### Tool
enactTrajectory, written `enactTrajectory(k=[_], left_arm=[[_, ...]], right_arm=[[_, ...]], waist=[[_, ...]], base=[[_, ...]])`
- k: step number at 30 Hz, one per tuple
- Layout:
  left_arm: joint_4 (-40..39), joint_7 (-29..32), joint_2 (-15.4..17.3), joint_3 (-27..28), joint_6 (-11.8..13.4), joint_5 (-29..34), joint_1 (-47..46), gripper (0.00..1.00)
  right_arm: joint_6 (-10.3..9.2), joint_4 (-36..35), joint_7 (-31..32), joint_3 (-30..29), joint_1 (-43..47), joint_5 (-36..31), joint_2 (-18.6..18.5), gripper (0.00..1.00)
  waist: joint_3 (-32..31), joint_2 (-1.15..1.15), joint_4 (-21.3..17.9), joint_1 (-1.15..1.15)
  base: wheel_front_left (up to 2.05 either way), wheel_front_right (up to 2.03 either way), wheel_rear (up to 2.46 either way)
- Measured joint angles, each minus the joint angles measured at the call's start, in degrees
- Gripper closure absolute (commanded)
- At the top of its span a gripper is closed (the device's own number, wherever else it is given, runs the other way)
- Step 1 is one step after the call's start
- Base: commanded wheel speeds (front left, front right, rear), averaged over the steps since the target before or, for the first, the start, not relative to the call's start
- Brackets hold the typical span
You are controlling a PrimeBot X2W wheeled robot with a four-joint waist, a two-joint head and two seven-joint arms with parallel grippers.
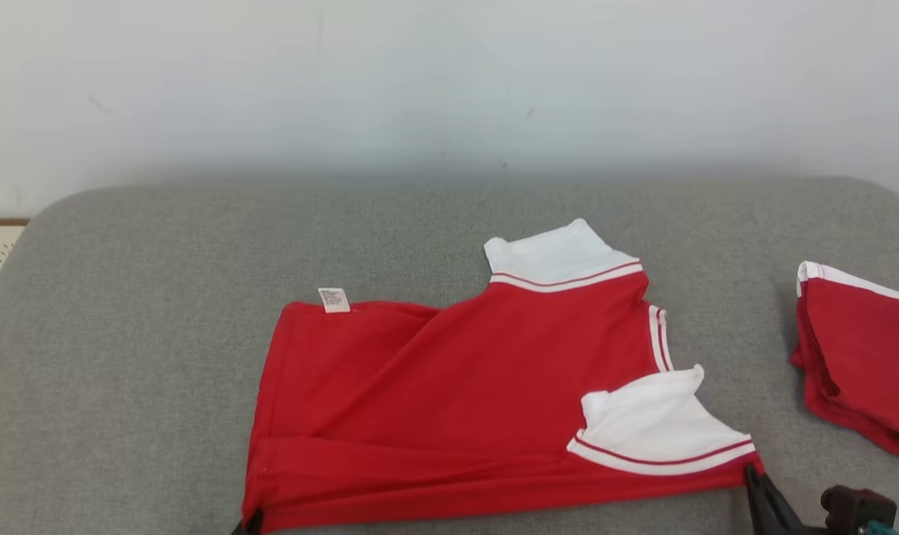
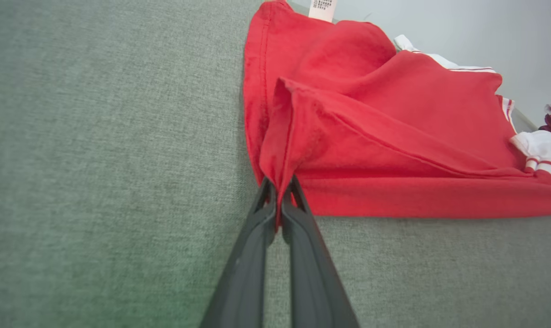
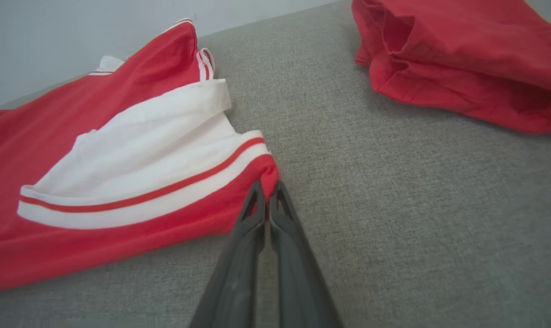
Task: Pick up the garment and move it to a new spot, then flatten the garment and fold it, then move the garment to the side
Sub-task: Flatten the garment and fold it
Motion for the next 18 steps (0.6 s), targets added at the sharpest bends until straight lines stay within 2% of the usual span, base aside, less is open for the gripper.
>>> enactTrajectory(k=[18], left_arm=[[3.14,0.04,-0.7,3.54,-0.01,2.18,2.69,1.0]], right_arm=[[0.01,-4.81,0.0,0.97,7.73,0.41,0.96,1.0]], waist=[[-2.15,0.0,-0.06,0.01]], base=[[0.0,0.0,0.0]])
